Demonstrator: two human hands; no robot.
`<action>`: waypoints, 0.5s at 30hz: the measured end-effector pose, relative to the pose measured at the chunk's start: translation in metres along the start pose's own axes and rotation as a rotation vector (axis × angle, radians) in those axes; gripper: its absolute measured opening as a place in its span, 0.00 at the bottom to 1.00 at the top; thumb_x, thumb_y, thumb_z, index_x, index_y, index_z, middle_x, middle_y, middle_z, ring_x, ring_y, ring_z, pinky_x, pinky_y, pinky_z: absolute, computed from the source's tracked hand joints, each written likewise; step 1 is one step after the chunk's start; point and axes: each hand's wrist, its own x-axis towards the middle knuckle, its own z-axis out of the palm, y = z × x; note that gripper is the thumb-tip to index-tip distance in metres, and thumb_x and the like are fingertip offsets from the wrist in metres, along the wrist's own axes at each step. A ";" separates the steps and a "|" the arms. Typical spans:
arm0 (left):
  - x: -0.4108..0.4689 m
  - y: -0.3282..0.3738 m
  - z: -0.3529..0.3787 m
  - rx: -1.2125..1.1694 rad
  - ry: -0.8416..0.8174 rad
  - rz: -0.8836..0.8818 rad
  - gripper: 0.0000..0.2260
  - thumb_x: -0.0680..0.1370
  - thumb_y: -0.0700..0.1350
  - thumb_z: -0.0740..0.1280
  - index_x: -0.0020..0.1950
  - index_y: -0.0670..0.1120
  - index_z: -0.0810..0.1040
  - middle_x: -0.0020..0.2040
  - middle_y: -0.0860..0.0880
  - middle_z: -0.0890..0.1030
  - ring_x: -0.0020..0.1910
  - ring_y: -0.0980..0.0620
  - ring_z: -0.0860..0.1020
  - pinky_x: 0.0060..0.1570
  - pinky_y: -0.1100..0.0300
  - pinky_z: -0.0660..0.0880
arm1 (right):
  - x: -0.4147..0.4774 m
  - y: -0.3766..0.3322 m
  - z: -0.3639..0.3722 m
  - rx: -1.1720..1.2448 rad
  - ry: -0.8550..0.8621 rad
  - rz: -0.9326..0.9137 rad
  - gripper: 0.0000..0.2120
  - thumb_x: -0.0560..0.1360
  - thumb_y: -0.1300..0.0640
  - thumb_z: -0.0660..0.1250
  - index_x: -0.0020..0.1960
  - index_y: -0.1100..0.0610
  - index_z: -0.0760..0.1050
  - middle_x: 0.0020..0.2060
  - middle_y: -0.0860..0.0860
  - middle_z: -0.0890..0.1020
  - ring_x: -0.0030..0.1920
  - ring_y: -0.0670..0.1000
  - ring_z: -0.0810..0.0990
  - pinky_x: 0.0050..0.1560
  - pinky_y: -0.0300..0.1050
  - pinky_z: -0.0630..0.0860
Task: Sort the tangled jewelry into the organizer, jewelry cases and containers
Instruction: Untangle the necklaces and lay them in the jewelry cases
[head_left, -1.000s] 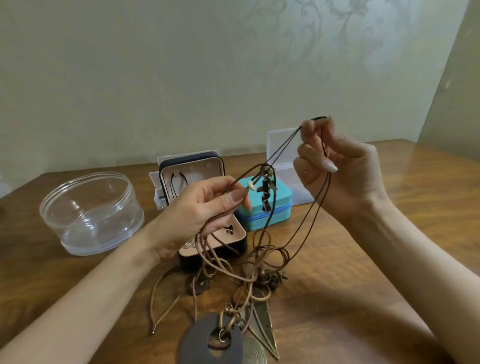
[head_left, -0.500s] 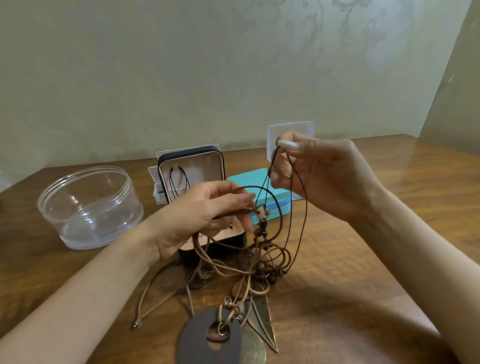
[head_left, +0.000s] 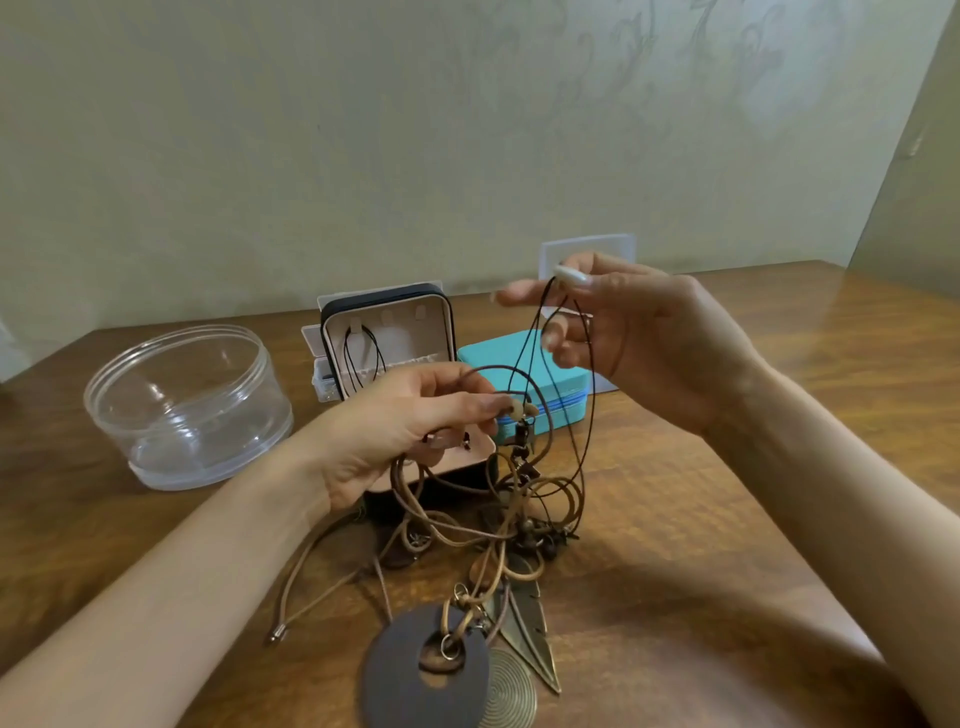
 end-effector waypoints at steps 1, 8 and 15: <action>0.000 0.000 0.001 -0.055 0.011 0.012 0.11 0.66 0.45 0.70 0.45 0.42 0.76 0.31 0.52 0.79 0.23 0.60 0.64 0.20 0.72 0.59 | 0.000 0.000 0.000 0.019 -0.018 0.005 0.03 0.71 0.58 0.62 0.41 0.58 0.70 0.45 0.55 0.83 0.34 0.47 0.78 0.36 0.36 0.76; 0.002 -0.001 0.000 -0.190 0.014 0.099 0.05 0.70 0.41 0.66 0.44 0.41 0.75 0.32 0.47 0.80 0.20 0.61 0.69 0.17 0.73 0.63 | 0.002 0.004 0.000 0.001 0.034 0.152 0.06 0.69 0.60 0.67 0.43 0.60 0.71 0.37 0.55 0.82 0.34 0.49 0.79 0.35 0.37 0.78; 0.000 0.001 0.000 -0.259 0.004 0.247 0.11 0.73 0.48 0.63 0.38 0.46 0.82 0.23 0.51 0.71 0.19 0.60 0.63 0.19 0.71 0.60 | 0.002 0.007 0.004 -0.091 0.081 0.213 0.04 0.69 0.59 0.65 0.41 0.59 0.71 0.33 0.53 0.78 0.32 0.48 0.76 0.33 0.36 0.75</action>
